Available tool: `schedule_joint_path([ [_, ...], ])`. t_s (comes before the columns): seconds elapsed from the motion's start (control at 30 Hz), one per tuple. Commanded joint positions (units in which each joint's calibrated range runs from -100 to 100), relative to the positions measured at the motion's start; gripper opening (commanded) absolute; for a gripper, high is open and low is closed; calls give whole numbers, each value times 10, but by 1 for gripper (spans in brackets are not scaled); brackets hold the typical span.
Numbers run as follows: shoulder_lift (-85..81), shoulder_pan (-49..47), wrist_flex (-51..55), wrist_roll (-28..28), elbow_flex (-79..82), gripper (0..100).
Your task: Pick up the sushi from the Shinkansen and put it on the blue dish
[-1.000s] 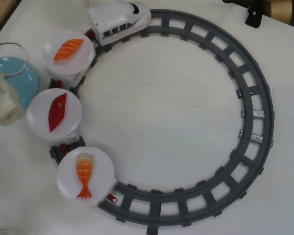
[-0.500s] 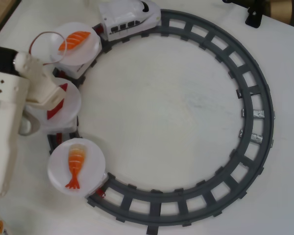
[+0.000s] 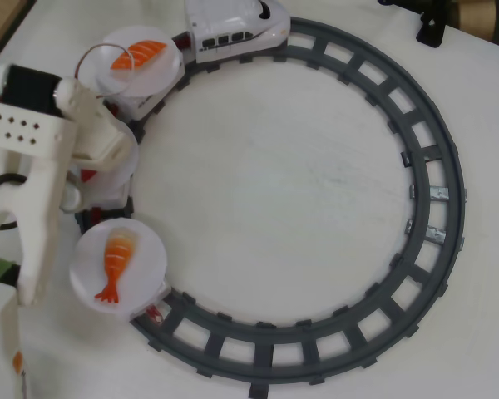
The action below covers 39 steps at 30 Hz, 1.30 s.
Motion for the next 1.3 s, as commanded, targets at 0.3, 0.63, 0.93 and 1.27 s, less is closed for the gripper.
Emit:
schedule_joint_path([
  [0.3, -2, -13, 12, 1, -29, 4],
  [0.63, -21, -48, 12, -10, -32, 3],
  [0.93, -104, -66, 12, -11, -32, 3],
  [1.27, -148, -67, 13, -12, -28, 3],
])
